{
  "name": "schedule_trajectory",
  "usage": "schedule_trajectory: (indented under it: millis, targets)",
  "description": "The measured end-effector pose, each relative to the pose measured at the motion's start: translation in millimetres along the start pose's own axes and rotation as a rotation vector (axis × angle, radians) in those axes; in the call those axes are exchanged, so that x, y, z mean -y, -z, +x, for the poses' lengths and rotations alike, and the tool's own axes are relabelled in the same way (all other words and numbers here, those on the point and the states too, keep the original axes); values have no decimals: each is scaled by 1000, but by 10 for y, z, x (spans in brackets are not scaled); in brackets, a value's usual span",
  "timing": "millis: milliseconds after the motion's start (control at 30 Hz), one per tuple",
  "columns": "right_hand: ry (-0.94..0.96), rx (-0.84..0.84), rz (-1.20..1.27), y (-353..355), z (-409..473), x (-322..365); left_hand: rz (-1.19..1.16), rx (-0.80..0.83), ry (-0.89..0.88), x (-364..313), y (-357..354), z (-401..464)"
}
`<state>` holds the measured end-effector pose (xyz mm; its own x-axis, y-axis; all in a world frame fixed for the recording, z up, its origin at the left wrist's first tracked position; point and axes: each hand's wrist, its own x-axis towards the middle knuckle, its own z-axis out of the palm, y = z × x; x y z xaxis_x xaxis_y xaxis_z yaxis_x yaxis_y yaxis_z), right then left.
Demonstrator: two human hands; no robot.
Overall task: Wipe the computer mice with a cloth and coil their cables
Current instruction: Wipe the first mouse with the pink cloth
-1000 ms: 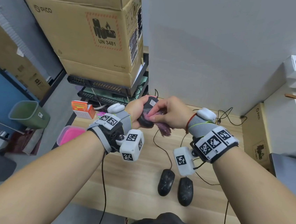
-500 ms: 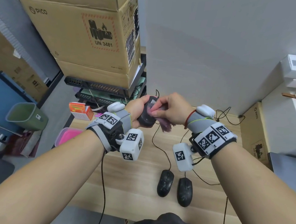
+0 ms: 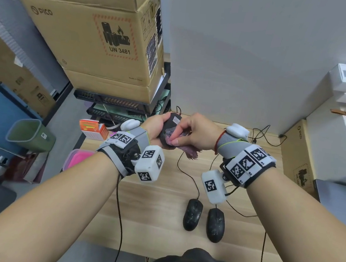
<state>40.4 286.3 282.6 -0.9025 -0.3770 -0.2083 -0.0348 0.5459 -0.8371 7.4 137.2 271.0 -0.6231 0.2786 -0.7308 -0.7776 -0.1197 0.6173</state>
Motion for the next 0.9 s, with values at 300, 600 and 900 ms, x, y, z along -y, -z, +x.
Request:
schedule_trajectory:
  millis: [300, 600, 900]
  targets:
    - [97, -218, -96, -85, 57, 64, 7, -8, 20, -43, -36, -15]
    - [-18, -318, -8, 176, 26, -127, 1, -18, -26, -66, 13, -35]
    - [28, -333, 725, 131, 19, 132, -44, 72, -33, -18, -38, -46]
